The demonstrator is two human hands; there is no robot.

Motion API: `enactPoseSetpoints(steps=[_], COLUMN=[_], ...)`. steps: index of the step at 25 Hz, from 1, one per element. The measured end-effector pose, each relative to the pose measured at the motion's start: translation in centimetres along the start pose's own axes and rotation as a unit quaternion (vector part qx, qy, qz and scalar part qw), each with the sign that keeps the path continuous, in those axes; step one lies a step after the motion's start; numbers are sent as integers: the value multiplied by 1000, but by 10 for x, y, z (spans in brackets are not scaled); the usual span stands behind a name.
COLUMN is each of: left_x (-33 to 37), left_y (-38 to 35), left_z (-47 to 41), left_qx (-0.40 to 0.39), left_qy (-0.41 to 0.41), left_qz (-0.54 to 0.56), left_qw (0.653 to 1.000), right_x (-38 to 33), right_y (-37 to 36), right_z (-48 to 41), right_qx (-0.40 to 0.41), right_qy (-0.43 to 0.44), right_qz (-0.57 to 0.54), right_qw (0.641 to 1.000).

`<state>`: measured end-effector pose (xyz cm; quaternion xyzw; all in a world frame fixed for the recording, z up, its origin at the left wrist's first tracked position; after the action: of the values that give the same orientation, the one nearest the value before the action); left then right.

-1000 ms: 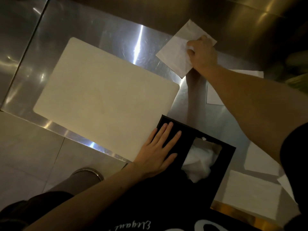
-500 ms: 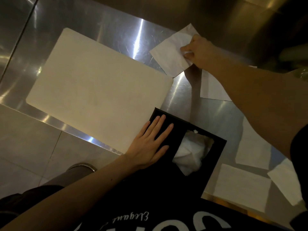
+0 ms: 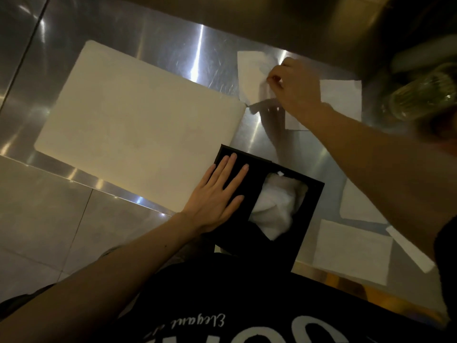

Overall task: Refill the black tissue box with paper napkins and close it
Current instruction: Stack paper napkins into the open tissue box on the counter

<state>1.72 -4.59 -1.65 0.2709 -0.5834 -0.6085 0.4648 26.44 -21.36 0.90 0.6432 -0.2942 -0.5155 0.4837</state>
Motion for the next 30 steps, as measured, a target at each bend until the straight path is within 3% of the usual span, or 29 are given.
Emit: enactPoseSetpoints(steps=[4,10,14,19,25,27,30], left_x=[-1,-1,-2,-1,-3,-3,-5], left_y=[-2,-2,-2,0,0,1,2], left_z=[1,-1,-5,-7,-6,-6,-6], left_qx=[3,6,6,1,-5,-4,-2], left_qy=[7,-5,-32,-47,-58,-59,-65], left_qz=[-5,-5,-3,23,33,36,38], left_qw=[1000,1000,999,999,998,998,997], right_x=[-18,-56,-84,-104,-113,-117,-110], right_y=[33,76,76,12,-11,-10,3], right_z=[67,195,273,320,323,318,305], right_qx=[122,262,314,212,30,35,115], right_qy=[-99,-233,-308,-421,-429,-412,-351], right_qz=[-113,-283,-264,-179,-110,-101,-112], right_qw=[981,893,859,863,896,905,922])
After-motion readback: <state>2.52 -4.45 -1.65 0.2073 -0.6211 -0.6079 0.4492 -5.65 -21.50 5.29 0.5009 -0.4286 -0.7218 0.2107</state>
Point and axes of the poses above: each hand's wrist, its own z-axis away from the middle knuckle, its own y-axis out of the back of the hand, x = y × z, the point moved 5 cm from there along -z, towards the middle knuckle, and after that the axes turned 6 degrees about -z, right-handed, at the moved point
